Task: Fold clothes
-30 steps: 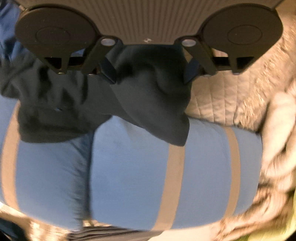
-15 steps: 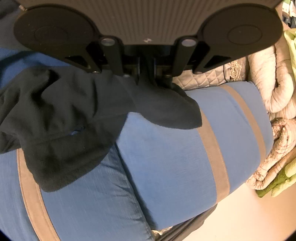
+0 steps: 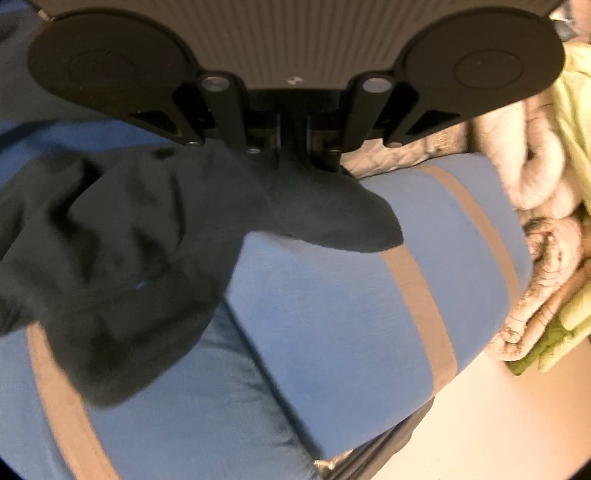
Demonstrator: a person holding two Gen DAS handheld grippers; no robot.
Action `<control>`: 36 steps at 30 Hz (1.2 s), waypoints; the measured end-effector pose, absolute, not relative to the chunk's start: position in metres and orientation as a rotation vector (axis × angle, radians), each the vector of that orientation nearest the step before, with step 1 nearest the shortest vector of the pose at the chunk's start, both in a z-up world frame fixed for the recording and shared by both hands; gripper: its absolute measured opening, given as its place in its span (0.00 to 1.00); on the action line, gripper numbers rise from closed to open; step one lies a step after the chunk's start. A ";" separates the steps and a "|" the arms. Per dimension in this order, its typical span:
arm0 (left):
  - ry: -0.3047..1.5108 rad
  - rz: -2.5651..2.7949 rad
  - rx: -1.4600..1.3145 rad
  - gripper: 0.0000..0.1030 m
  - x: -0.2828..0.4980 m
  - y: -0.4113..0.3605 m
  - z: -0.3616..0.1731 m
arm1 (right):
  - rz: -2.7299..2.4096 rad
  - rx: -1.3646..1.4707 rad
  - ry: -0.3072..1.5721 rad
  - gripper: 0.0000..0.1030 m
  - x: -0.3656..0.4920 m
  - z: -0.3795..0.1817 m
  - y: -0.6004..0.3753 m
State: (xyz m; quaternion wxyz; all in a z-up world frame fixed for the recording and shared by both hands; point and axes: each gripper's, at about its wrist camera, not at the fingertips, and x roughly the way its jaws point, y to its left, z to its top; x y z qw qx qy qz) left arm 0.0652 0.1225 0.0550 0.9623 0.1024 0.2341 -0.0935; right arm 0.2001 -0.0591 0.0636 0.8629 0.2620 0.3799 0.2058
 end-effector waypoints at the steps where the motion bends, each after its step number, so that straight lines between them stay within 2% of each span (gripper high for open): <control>1: 0.477 -0.166 0.197 0.16 0.066 0.124 0.053 | 0.439 0.553 0.784 0.23 0.198 0.066 -0.059; 2: 0.482 -0.138 0.200 0.16 0.070 0.126 0.050 | 0.445 0.557 0.769 0.46 0.196 0.069 -0.059; 3: 0.492 -0.108 0.184 0.16 0.075 0.130 0.045 | 0.451 0.561 0.754 0.53 0.193 0.072 -0.059; 5: 0.524 -0.059 0.131 0.16 0.085 0.142 0.038 | 0.446 0.564 0.725 0.82 0.187 0.079 -0.063; 6: 0.549 -0.040 0.094 0.16 0.088 0.151 0.035 | 0.432 0.562 0.711 0.86 0.182 0.083 -0.068; 10: 0.661 -0.005 -0.081 0.17 0.105 0.179 0.015 | 0.367 0.563 0.678 0.91 0.164 0.096 -0.091; 16: 0.679 0.019 -0.144 0.16 0.112 0.188 0.015 | 0.255 0.667 0.733 0.93 0.129 0.096 -0.151; 22: 0.645 0.050 -0.101 0.16 0.121 0.185 0.020 | 0.176 0.563 0.667 0.98 0.077 0.095 -0.202; 30: 0.639 0.116 -0.029 0.16 0.136 0.178 0.017 | 0.030 0.479 0.683 1.00 0.032 0.082 -0.283; 32: 0.658 0.140 -0.029 0.20 0.138 0.176 0.014 | -0.052 0.429 0.662 1.00 0.025 0.080 -0.305; 35: 0.745 0.184 0.005 0.30 0.142 0.170 0.007 | -0.129 0.433 0.685 1.00 0.017 0.069 -0.339; 36: 0.748 0.203 0.012 0.38 0.140 0.169 0.009 | -0.146 0.458 0.695 1.00 0.015 0.065 -0.349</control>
